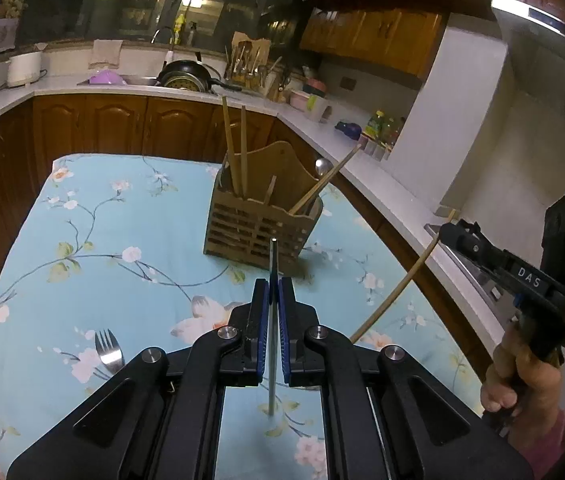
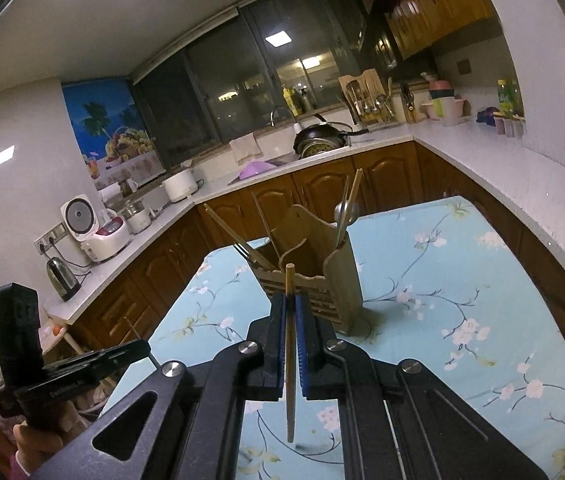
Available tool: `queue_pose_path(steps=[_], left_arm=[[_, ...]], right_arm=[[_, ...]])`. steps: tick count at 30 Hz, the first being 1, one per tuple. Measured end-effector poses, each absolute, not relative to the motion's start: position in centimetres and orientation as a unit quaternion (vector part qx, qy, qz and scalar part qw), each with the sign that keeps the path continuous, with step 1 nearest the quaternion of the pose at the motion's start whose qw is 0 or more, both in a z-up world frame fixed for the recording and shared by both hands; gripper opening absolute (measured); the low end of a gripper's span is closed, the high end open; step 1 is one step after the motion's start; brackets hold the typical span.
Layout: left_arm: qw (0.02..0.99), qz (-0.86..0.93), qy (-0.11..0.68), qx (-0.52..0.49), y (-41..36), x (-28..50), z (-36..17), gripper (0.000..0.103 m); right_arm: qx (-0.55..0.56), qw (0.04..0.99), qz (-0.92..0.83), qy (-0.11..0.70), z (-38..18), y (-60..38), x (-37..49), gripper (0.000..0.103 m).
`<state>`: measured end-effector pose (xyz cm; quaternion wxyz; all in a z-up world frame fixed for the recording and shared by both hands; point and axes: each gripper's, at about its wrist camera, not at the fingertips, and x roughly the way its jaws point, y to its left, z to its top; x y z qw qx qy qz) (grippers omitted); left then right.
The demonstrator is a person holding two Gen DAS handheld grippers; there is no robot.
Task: Organize utensils
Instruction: 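Lift both chopsticks and carry them above the wooden holder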
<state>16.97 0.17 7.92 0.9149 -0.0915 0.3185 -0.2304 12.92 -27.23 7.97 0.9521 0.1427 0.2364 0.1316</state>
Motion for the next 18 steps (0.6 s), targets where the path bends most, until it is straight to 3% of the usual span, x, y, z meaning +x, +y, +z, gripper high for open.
queue_pose_path(steps=[18], left_arm=[[0.923,-0.222,0.300,-0.092,0.3,17.6,9.3,0.004]], right_arm=[[0.147,0.954,0.127,0.229,8.6,-27.7,13.5,0.005]])
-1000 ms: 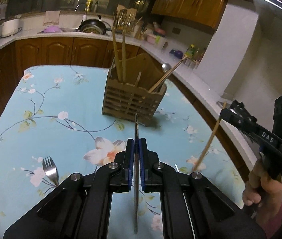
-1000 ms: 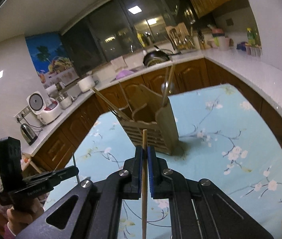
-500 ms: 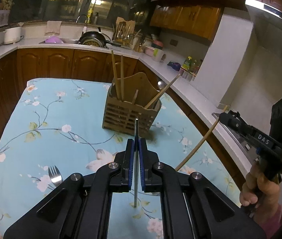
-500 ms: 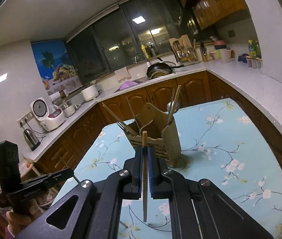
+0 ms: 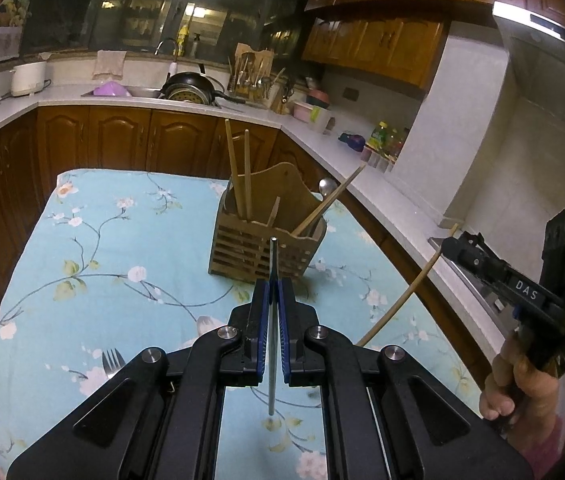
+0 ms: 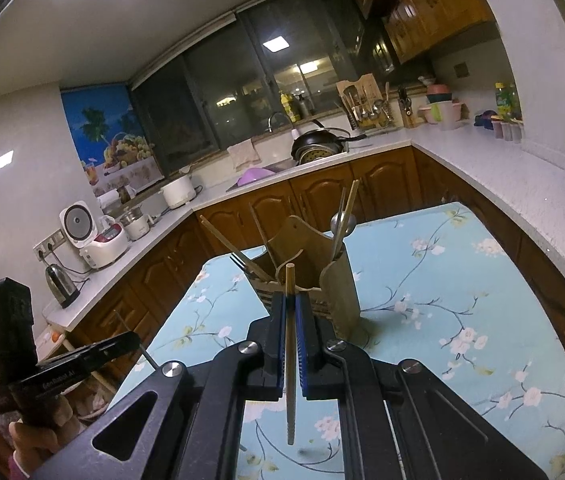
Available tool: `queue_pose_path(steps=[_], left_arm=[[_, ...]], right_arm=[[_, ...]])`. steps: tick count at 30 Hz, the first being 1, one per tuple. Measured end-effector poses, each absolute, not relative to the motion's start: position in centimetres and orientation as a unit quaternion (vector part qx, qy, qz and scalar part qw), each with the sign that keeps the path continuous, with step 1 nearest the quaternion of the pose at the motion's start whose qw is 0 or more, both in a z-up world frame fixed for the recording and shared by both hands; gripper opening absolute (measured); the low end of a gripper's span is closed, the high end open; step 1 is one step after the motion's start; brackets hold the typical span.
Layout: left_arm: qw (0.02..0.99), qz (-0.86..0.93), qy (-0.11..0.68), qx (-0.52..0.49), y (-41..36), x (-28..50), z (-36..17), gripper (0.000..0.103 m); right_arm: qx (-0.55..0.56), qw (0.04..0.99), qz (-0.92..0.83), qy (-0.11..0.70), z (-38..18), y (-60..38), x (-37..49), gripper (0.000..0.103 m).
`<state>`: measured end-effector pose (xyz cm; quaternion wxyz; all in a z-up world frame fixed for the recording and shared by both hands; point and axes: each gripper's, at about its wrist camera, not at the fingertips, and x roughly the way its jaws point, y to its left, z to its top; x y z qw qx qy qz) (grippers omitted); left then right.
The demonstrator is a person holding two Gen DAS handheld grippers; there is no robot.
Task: Organize utensils
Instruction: 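Lift both chopsticks and carry them above the wooden holder, then lower both chopsticks into the holder and open both tools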
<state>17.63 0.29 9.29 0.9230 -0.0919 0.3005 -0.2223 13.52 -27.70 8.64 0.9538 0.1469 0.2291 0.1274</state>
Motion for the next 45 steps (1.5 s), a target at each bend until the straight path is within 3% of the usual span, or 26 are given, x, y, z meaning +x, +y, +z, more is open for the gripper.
queue_pose_path(steps=[12,29,45], left_arm=[[0.937,-0.221,0.257,-0.088,-0.5,19.5,12.8,0.004],[0.972,-0.186,0.126,-0.063,-3.5,28.7,22.1,0.004],[0.968,-0.146,0.190,-0.069,-6.3,34.5,13.1,0.004]], right_arm=[[0.142,0.962,0.119,0.198,10.9,-28.4,15.0,0.005],[0.114,0.984,0.090,0.104,18.3,-28.6,22.6,0.005],[0.116,0.981,0.071,0.136,11.8,-27.4,26.6,0.005]])
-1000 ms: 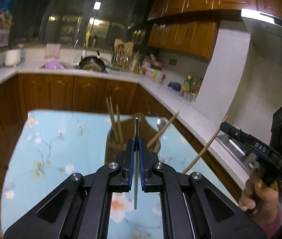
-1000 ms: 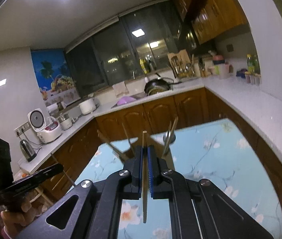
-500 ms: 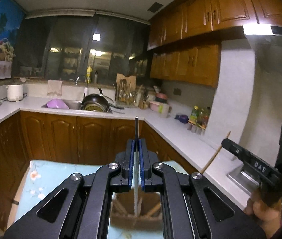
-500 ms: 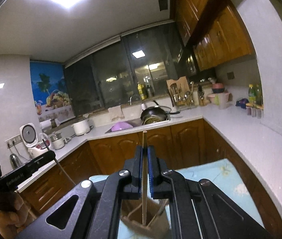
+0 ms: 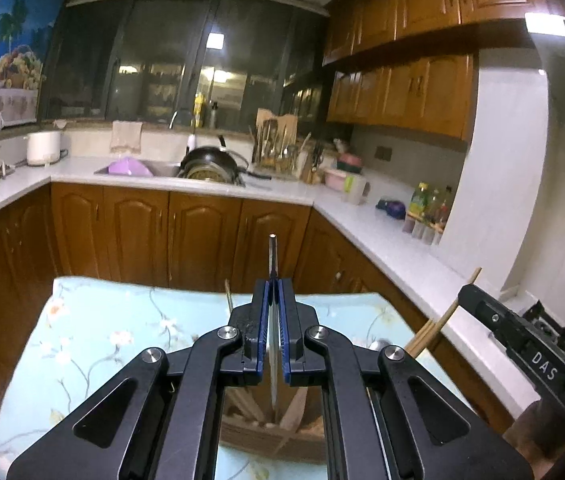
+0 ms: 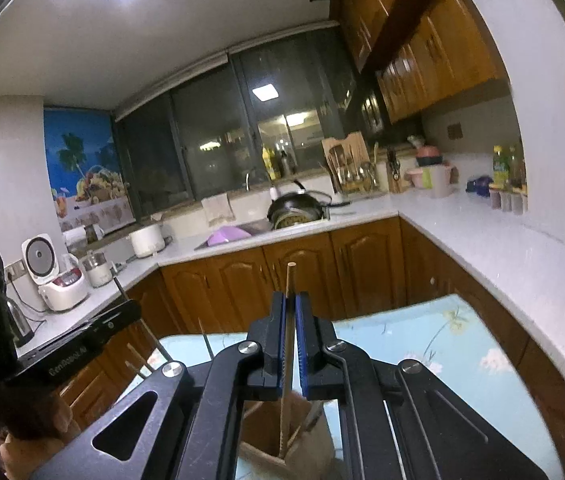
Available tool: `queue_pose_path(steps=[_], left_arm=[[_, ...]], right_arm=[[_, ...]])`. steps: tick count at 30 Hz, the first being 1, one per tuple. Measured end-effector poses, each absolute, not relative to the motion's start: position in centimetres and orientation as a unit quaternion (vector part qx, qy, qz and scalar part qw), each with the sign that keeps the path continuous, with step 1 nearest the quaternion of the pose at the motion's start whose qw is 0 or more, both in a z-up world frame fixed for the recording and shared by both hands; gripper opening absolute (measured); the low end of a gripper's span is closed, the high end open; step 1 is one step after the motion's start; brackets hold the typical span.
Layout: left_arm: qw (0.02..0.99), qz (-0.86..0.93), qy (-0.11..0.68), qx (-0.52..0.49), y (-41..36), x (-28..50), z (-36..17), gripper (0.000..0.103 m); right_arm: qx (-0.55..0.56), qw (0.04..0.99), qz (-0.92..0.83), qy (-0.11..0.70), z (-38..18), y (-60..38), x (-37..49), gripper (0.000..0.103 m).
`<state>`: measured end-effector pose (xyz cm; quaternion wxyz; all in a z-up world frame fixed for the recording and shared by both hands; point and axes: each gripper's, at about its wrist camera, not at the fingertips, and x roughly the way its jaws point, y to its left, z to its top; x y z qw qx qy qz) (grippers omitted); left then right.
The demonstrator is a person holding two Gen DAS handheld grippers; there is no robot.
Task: Organize utensils
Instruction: 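Lower both chopsticks into the holder and open both tools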
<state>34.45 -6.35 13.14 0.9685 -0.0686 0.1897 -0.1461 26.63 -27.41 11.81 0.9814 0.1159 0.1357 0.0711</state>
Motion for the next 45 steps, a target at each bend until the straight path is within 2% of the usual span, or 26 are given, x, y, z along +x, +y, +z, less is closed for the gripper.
queue_pose_path(steps=[11,25,28,32,34,35,37,40,45], left_arm=[[0.966,-0.148,0.205,-0.053,-6.2,34.2,11.2,0.005],[0.963,-0.153,0.218,-0.044,-6.2,34.4,11.7,0.005],[0.963,-0.153,0.219,-0.044,-6.2,34.2,11.7,0.005],[0.962,-0.154,0.219,-0.046,-6.1,34.0,11.8,0.006],[0.963,-0.154,0.218,-0.047,-6.1,34.1,11.8,0.010],[0.963,-0.153,0.217,-0.048,-6.1,34.0,11.9,0.014],[0.963,-0.152,0.215,-0.050,-6.0,33.6,12.0,0.022],[0.964,-0.152,0.211,-0.055,-5.7,32.9,12.2,0.025],[0.966,-0.145,0.203,-0.065,-4.4,30.7,12.2,0.039]], right_arm=[[0.127,0.971,0.071,0.190,7.9,-27.7,27.6,0.005],[0.134,0.969,0.072,0.195,7.7,-27.7,28.0,0.005],[0.139,0.968,0.074,0.196,7.6,-27.7,27.9,0.010],[0.145,0.967,0.076,0.195,7.7,-27.9,27.6,0.011],[0.149,0.967,0.079,0.193,7.8,-28.0,27.2,0.016],[0.151,0.967,0.078,0.191,8.0,-28.1,27.0,0.023],[0.156,0.967,0.078,0.187,8.2,-28.4,26.5,0.028],[0.163,0.967,0.078,0.182,8.7,-28.6,25.6,0.029],[0.171,0.967,0.080,0.168,9.5,-29.1,23.5,0.037]])
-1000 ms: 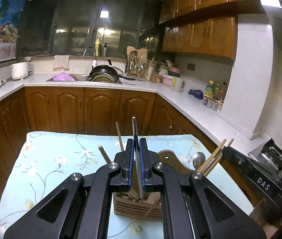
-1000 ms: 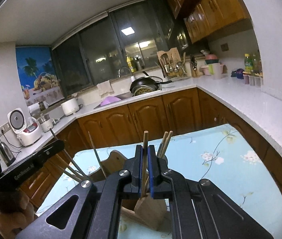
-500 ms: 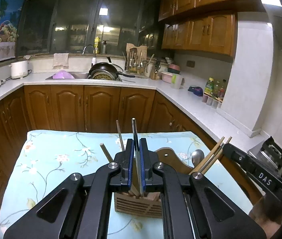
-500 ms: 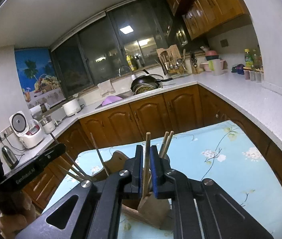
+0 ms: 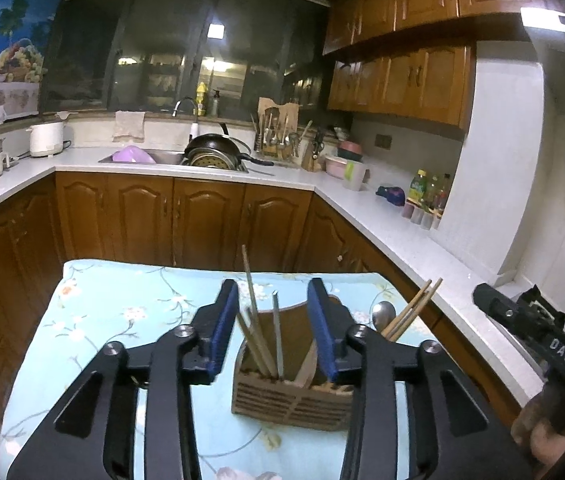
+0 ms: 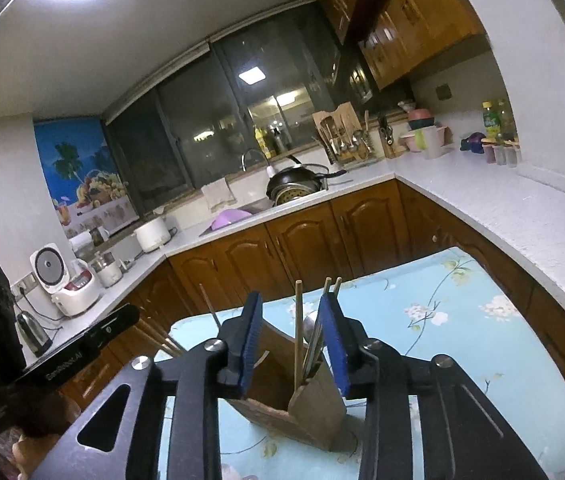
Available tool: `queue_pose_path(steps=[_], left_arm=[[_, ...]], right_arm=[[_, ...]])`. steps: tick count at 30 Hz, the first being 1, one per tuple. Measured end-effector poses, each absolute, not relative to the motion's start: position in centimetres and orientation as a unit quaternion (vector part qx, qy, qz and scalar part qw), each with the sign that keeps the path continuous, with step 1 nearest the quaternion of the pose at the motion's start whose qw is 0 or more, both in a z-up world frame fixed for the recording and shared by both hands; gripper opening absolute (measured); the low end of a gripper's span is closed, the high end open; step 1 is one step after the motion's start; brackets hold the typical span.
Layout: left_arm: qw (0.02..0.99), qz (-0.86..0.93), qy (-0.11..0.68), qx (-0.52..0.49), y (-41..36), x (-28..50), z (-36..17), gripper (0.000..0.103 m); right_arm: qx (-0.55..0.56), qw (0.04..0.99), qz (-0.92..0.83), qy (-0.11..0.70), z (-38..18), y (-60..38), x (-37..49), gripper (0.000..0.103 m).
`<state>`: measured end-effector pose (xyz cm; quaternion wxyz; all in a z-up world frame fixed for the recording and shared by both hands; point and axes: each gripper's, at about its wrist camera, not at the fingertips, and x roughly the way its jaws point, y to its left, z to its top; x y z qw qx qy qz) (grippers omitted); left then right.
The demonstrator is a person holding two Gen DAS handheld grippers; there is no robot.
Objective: Organize utensils
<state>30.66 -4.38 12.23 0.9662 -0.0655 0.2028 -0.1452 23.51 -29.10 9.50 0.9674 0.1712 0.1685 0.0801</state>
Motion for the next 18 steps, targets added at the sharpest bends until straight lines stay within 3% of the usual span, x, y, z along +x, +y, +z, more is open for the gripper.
queue_pose_path(steps=[6,8,9,18], left_arm=[[0.964,-0.122,0.217,-0.090,-1.8,26.8,10.3,0.063],[0.962,-0.117,0.226,-0.099,-1.1,25.4,9.3,0.065],[0.961,-0.116,0.230,-0.103,-0.7,24.8,8.8,0.067],[0.948,-0.093,0.273,-0.132,2.2,18.5,4.1,0.073]], right_arm=[[0.174,0.968,0.086,0.158,8.9,-29.2,20.0,0.060],[0.172,0.968,0.087,0.158,8.3,-29.1,19.1,0.074],[0.169,0.969,0.088,0.159,7.7,-28.9,18.3,0.077],[0.159,0.963,0.090,0.197,3.5,-27.8,13.6,0.080]])
